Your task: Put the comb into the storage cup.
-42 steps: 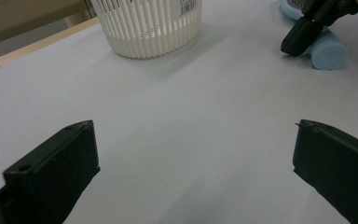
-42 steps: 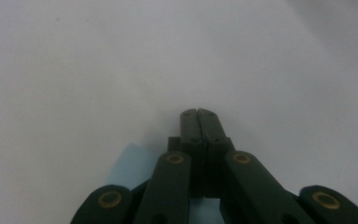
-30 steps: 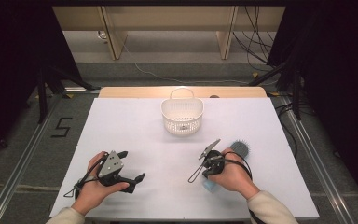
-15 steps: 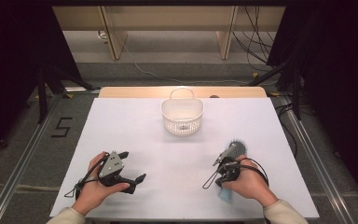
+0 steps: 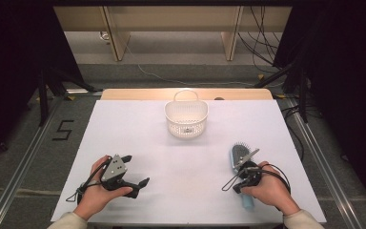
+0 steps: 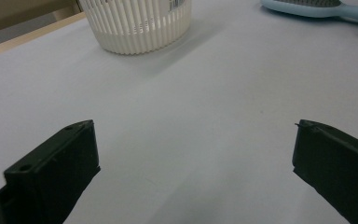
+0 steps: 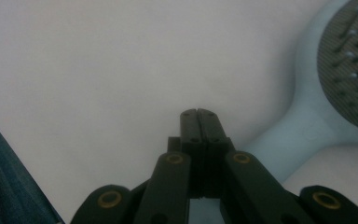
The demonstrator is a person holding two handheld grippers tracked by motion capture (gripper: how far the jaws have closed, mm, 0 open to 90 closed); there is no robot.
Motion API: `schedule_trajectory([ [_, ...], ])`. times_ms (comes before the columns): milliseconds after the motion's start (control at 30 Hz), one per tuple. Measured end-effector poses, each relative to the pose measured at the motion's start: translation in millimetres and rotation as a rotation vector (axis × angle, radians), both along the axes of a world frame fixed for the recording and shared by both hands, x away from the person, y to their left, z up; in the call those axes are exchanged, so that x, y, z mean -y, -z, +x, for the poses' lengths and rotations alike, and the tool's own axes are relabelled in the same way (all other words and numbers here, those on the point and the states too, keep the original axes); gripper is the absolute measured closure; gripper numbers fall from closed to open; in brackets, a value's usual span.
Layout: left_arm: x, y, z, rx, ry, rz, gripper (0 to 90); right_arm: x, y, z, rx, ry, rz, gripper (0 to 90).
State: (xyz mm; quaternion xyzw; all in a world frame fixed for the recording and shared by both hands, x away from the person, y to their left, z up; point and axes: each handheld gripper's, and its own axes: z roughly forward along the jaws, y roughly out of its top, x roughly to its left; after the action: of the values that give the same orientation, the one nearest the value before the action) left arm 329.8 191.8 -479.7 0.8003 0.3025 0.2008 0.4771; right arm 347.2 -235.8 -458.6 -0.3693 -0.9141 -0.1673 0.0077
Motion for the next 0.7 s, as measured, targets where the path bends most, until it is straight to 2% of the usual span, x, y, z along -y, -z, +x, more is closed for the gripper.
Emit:
schedule_trajectory([
  [167, -0.2, -0.2, 0.3, 0.001, -0.003, 0.001, 0.0, 16.7, -0.3, -0.9, -0.006, 0.041, 0.011, 90.0],
  [300, 0.5, -0.3, -0.2, 0.002, -0.003, 0.002, 0.0, 26.5, -1.4, -1.0, 0.0, 0.068, -0.003, 90.0],
  [700, -0.4, -0.3, 0.5, 0.002, -0.006, 0.002, 0.0, 44.1, -1.9, 1.2, -0.002, 0.115, 0.0, 90.0],
])
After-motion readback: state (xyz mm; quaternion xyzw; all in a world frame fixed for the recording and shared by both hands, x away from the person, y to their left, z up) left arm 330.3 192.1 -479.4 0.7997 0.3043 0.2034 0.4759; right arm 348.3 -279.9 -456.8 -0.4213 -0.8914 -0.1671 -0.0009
